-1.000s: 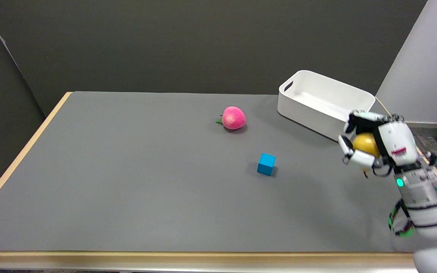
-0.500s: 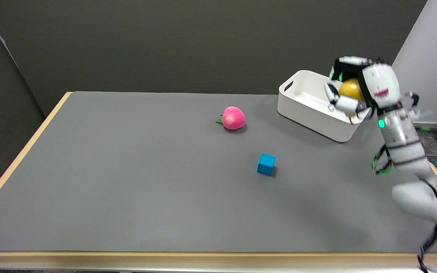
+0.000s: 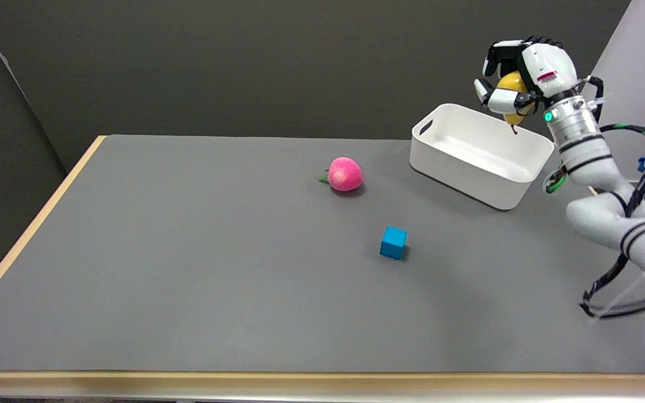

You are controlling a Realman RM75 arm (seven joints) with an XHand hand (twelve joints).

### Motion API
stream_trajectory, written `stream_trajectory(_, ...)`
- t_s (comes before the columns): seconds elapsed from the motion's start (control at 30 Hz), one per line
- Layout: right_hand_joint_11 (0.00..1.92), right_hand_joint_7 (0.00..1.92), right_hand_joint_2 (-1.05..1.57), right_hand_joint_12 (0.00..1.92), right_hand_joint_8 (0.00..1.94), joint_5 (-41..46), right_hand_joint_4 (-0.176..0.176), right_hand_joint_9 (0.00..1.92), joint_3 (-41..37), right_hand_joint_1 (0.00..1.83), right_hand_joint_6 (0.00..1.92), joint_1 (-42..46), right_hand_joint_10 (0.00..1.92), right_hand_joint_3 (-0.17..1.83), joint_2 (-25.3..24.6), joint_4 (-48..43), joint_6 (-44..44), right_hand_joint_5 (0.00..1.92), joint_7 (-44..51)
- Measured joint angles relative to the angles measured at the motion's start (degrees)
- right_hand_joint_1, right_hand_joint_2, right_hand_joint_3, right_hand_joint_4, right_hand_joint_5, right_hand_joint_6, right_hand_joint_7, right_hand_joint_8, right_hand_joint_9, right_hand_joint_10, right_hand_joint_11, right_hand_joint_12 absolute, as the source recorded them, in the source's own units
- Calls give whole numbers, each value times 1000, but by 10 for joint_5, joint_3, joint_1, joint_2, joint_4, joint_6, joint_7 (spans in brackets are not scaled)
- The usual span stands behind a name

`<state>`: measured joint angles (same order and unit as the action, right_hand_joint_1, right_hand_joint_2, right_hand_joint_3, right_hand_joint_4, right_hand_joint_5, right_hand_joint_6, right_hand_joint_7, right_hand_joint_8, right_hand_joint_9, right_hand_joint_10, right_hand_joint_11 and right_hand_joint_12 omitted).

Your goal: Place the pear in the white box.

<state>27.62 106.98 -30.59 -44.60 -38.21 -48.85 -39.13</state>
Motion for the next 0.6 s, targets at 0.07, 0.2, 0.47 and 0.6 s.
stream_trajectory(0.07, 525, 864, 923, 1921, 1941, -8, 19, 940, 8, 1013, 1414, -31, 1921, 609, -5, 35, 22, 806, -8)
stream_trajectory(0.2, 394, 782, 948, 1921, 1941, -18, -34, 848, 21, 1027, 1429, -85, 1921, 580, -16, 100, 64, 789, -20)
stream_trajectory(0.47, 354, 758, 966, 1921, 1941, -3, -77, 799, 34, 1041, 1436, -150, 1921, 557, -36, 193, 131, 776, -32)
stream_trajectory(0.6, 346, 755, 970, 1921, 1941, 6, -78, 802, 39, 1040, 1441, -165, 1921, 554, -44, 217, 153, 772, -34)
